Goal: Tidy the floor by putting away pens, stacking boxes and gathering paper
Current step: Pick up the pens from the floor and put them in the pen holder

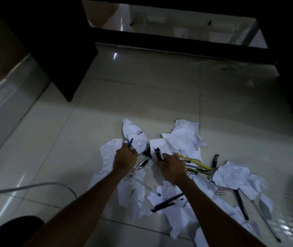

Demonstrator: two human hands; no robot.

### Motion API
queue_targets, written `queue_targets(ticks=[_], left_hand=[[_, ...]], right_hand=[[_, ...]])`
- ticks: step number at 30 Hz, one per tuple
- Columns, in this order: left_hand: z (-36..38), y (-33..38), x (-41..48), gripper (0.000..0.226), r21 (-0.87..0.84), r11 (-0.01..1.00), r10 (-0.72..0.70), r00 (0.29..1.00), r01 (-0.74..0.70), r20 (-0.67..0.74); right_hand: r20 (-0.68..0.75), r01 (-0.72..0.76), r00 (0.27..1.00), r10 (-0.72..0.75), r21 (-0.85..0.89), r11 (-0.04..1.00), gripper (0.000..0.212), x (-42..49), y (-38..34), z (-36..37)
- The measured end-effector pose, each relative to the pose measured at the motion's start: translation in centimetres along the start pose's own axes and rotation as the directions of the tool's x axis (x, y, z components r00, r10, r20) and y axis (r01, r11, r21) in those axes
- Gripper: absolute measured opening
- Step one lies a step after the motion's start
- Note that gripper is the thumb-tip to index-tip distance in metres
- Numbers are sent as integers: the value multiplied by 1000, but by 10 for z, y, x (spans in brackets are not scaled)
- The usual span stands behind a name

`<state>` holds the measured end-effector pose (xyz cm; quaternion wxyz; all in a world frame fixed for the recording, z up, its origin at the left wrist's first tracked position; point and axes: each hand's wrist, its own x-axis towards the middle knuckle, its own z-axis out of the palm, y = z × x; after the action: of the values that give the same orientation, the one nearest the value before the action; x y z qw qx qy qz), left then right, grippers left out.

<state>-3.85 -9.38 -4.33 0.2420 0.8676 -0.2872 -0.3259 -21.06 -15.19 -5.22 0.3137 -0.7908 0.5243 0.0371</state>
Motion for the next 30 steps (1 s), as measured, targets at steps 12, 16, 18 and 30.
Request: queue_targets(ticks=[12, 16, 18, 30], left_hand=[[22, -2, 19, 99, 321, 947, 38, 997, -17, -60], [29, -10, 11, 97, 324, 941, 109, 994, -101, -5], [29, -13, 11, 88, 326, 939, 107, 994, -108, 20], [8, -28, 14, 32, 171, 985, 17, 998, -25, 52]], right_hand=[[-157, 14, 987, 29, 266, 964, 42, 2, 23, -16], [-102, -24, 994, 30, 59, 998, 44, 0, 41, -22], [-70, -37, 997, 34, -39, 999, 40, -1, 46, -20], [-44, -111, 993, 107, -93, 989, 42, 3, 48, -17]])
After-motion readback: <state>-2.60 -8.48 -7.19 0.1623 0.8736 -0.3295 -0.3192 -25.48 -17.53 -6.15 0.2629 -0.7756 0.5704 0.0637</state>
